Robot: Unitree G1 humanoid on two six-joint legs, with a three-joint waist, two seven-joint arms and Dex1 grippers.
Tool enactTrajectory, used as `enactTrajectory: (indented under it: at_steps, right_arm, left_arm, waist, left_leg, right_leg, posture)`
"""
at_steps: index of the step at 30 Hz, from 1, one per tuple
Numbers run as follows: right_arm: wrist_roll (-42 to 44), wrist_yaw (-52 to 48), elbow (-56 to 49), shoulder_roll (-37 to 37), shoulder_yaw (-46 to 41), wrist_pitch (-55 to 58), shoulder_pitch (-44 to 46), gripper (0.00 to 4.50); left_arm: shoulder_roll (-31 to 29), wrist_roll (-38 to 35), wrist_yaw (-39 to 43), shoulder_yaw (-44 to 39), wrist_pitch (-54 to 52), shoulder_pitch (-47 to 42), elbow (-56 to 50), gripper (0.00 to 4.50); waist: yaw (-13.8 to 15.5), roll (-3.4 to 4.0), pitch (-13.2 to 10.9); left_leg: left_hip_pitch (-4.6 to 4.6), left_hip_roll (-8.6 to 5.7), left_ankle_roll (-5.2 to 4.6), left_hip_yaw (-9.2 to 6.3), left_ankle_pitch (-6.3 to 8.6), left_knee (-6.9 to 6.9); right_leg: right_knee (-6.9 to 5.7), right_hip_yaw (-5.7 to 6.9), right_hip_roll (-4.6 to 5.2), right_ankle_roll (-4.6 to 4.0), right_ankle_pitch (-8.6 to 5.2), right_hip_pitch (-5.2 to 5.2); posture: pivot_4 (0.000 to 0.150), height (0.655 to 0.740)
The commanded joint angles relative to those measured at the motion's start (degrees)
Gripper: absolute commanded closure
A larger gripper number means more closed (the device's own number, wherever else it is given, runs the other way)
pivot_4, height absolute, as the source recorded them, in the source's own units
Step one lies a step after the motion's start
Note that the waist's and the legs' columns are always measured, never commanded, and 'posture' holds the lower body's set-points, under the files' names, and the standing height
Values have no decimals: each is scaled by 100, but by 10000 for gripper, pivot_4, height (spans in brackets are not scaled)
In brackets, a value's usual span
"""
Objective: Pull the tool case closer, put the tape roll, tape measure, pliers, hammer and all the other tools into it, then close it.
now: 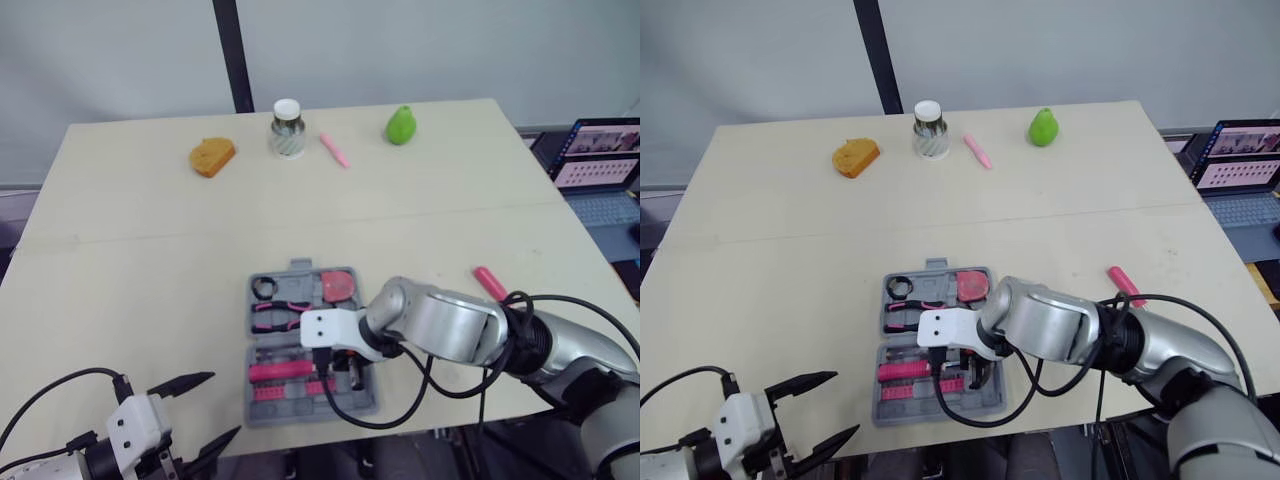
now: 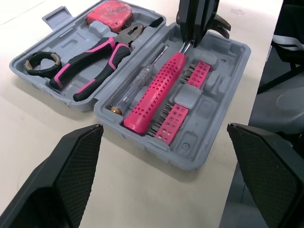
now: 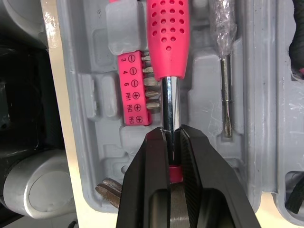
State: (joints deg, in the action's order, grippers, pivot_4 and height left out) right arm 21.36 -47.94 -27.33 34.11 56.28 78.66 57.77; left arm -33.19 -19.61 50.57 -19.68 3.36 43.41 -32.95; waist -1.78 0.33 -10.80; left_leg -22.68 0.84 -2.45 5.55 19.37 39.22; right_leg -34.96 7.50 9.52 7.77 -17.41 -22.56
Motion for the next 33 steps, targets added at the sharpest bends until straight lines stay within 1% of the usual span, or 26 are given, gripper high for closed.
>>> enactTrajectory:
  at_steps: [1, 11, 15, 20, 21, 24, 27, 28, 29, 31, 33]
  right_arm:
    - [-43, 84, -82, -65, -27, -67, 2, 44728]
    - [-29, 111, -82, -62, -44, -69, -87, 44728]
    - [2, 68, -105, -24, -126, -91, -58, 27771]
    - [179, -94, -207, 77, -474, -72, 72, 2275]
    - [241, -118, -242, 78, -609, -89, 56, 401]
    - [413, -63, -355, -89, -1267, -414, -278, 401]
    - [256, 279, -393, -264, -1977, -1279, -999, 401]
    - [201, 392, -362, -329, -2199, -1535, -1257, 5505]
    - [291, 397, -340, -435, -2511, -1848, -1593, 8129]
    - [360, 215, -380, -423, -2830, -2567, -2161, 16883]
    - [235, 36, -268, -333, -2917, -3262, -2646, 27915]
  left_arm:
    - [-22, 23, 17, -36, 85, 40, -30, 0]
    - [-13, 30, 27, -45, 99, 61, -23, 0]
    - [-24, 30, 30, -37, 85, 41, -17, 0]
    - [-45, 21, 4, -22, 20, -35, -17, 0]
    - [-50, 19, -1, -20, 11, -51, -17, 0]
    - [-56, 8, -12, -24, 1, -79, -7, 0]
    - [-55, 11, -27, -15, -1, -113, 8, 0]
    - [-56, 10, -31, -9, -6, -138, 23, 0]
    - [-60, 11, -36, 6, -13, -174, 35, 0]
    - [-70, 12, -45, 56, -29, -273, 60, 0]
    - [-88, 16, -47, 125, -47, -420, 100, 0]
  waist:
    - [1, 0, 0]
    - [2, 0, 0]
    - [3, -1, 0]
    - [5, -1, 1]
    - [6, -1, 1]
    - [6, -4, 3]
    - [15, -14, 8]
    - [15, -17, 10]
    - [19, -20, 12]
    - [39, -29, 17]
    - [45, -37, 22]
  left_leg:
    - [0, 0, 0, 0, 0, 0]
    - [0, 0, 0, 0, 0, 0]
    - [0, 0, 0, 0, 0, 0]
    - [0, 0, 0, 0, 0, 0]
    - [0, 0, 0, 0, 0, 0]
    - [0, 0, 0, -1, 0, 0]
    - [0, 0, 0, -1, 0, -2]
    - [0, 0, 0, -1, 0, -2]
    - [0, -1, 0, 2, 0, -2]
    - [0, -4, -2, 0, -1, -2]
    - [0, -5, -3, 0, -1, -2]
  right_leg:
    - [0, 0, 0, 0, 0, 0]
    - [-1, 0, 0, 0, 0, 0]
    - [-1, 0, 0, 0, 0, 0]
    - [-1, 0, 0, 0, 0, 0]
    - [-1, 0, 0, 0, 0, 0]
    - [-1, 0, 0, 0, 0, 0]
    - [-1, 3, -3, 0, 0, 2]
    - [-1, 3, -4, 0, 0, 2]
    - [-1, 1, -4, 0, 0, 3]
    - [2, 2, -3, 3, 2, 7]
    - [5, 2, -4, 3, 2, 10]
  posture:
    - [1500, 7400]
    - [1500, 7400]
    - [1500, 7400]
    - [1500, 7400]
    - [1500, 7400]
    - [1500, 7400]
    - [1500, 7400]
    - [1500, 7400]
    - [1500, 7400]
    - [1500, 7400]
    - [1500, 7400]
